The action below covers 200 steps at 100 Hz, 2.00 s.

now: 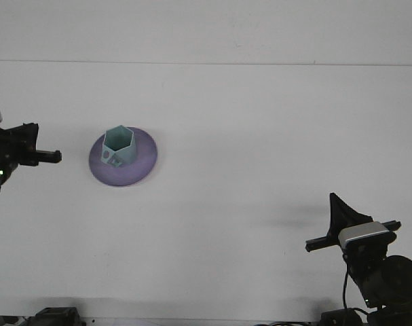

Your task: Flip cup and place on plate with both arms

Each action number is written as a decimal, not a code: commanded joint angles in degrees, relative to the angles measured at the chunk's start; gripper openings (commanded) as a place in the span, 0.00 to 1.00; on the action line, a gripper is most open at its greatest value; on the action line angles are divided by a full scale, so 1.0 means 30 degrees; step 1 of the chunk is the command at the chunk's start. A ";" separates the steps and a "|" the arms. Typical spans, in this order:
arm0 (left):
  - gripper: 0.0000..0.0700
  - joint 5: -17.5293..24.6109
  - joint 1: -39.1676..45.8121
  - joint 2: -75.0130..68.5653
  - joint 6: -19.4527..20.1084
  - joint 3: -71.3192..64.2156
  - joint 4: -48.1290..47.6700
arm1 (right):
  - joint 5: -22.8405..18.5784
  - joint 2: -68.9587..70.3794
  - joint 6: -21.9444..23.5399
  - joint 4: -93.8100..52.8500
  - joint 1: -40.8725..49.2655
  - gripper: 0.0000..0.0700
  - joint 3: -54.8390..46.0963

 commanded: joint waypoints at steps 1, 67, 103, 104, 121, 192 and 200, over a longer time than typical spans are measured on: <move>0.02 -0.0058 0.0029 -0.2106 0.0488 -0.3912 0.2419 | 0.0284 0.0117 0.0262 0.0284 0.0015 0.01 -0.0095; 0.02 -0.0087 -0.0007 -1.9759 -0.1195 -2.7605 1.8527 | -0.0015 -0.2382 0.0765 0.3439 0.0015 0.01 -0.3723; 0.02 -0.0073 -0.0007 -1.9926 -0.1195 -2.7598 1.8571 | -0.0022 -0.2382 0.0765 0.3534 0.0015 0.01 -0.3723; 0.02 -0.0073 -0.0007 -1.9926 -0.1195 -2.7598 1.8571 | -0.0022 -0.2382 0.0765 0.3534 0.0015 0.01 -0.3723; 0.02 -0.0080 0.0000 -1.9963 -0.1078 -2.7700 1.8622 | -0.0015 -0.2382 0.0765 0.3541 0.0015 0.01 -0.3723; 0.02 -0.1545 0.0226 -2.2003 -0.1093 -3.5598 2.2148 | -0.0022 -0.2382 0.0758 0.3541 0.0015 0.01 -0.3723; 0.02 -0.1559 0.0226 -2.1966 -0.1151 -3.5598 2.2119 | -0.0015 -0.2382 0.0765 0.3548 0.0015 0.01 -0.3723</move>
